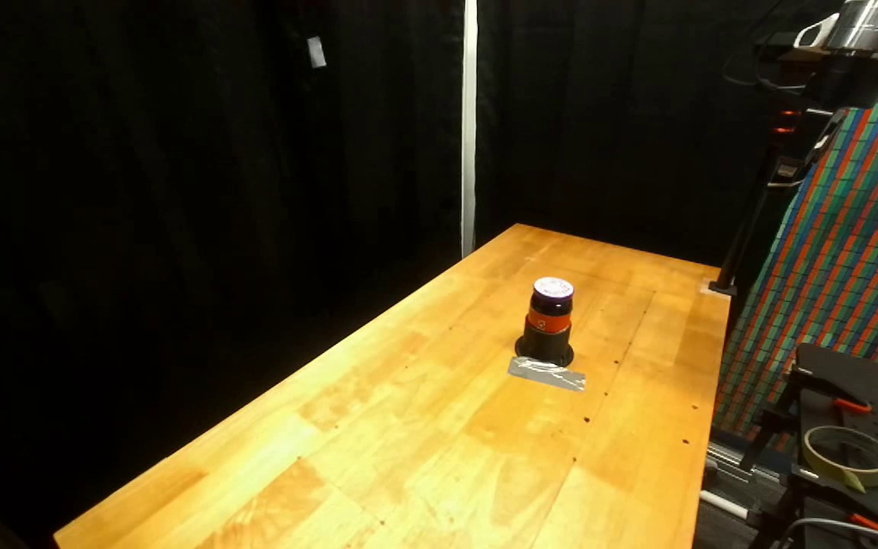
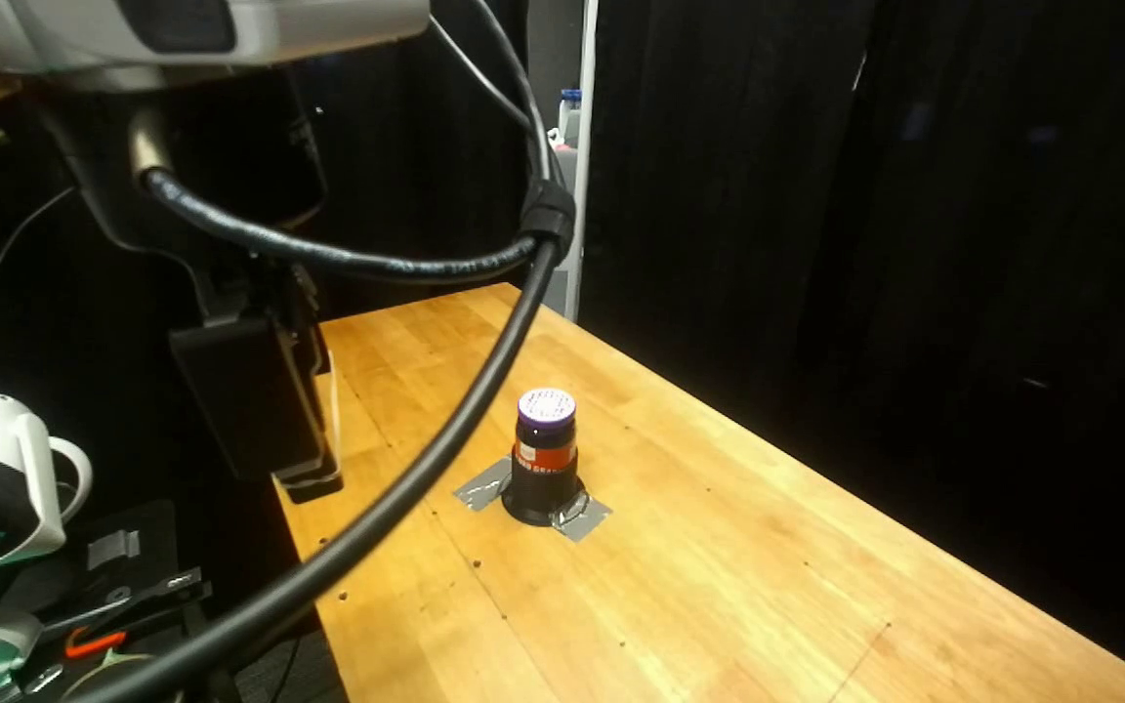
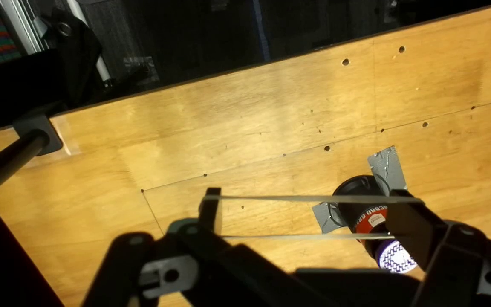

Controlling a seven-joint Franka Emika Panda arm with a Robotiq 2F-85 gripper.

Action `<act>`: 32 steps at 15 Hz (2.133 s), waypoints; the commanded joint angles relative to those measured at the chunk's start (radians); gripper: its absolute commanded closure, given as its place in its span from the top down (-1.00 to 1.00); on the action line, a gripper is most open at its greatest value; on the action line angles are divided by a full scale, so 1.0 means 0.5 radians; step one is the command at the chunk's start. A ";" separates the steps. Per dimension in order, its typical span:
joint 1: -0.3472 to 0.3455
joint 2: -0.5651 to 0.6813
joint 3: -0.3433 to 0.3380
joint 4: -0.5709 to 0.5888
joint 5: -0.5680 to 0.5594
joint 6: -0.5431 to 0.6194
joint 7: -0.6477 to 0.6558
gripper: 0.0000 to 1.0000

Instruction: Put a rubber band around the brown cup

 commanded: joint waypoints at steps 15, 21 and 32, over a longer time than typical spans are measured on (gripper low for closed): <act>0.277 0.640 0.278 0.300 0.176 0.165 0.139 1.00; 0.331 1.355 0.542 0.675 0.131 0.687 0.548 1.00; 0.427 2.259 0.468 1.545 -0.158 0.480 0.751 1.00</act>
